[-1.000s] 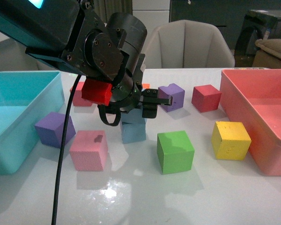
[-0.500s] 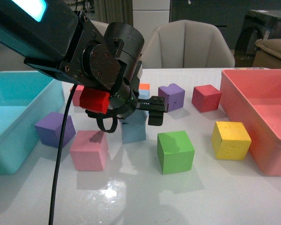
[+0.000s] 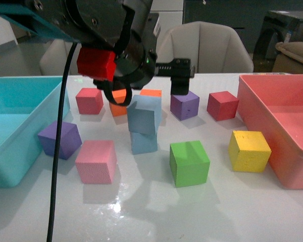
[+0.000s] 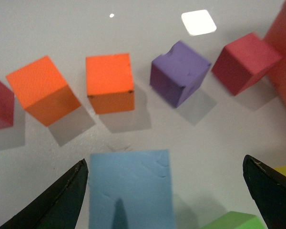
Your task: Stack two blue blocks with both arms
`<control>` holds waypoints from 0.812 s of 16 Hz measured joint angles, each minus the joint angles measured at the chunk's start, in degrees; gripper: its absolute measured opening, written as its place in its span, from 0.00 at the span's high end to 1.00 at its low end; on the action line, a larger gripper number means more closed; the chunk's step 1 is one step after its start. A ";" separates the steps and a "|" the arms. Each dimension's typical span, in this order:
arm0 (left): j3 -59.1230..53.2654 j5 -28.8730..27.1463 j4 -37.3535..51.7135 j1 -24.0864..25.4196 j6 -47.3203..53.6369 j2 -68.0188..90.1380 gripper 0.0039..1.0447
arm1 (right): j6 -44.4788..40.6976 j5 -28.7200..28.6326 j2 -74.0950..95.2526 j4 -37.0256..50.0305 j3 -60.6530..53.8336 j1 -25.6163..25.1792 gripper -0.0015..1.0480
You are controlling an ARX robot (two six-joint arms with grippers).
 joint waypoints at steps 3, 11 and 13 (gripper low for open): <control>-6.36 0.42 7.85 -3.21 1.14 -10.16 0.06 | 0.00 0.00 0.00 0.00 0.00 0.00 0.06; -60.19 -13.29 35.28 4.70 7.56 -61.92 0.75 | 0.00 -0.02 0.00 0.00 0.00 0.00 0.06; -67.41 -8.50 35.10 8.87 7.52 -66.25 0.99 | 0.00 0.00 0.00 0.00 0.00 0.00 0.06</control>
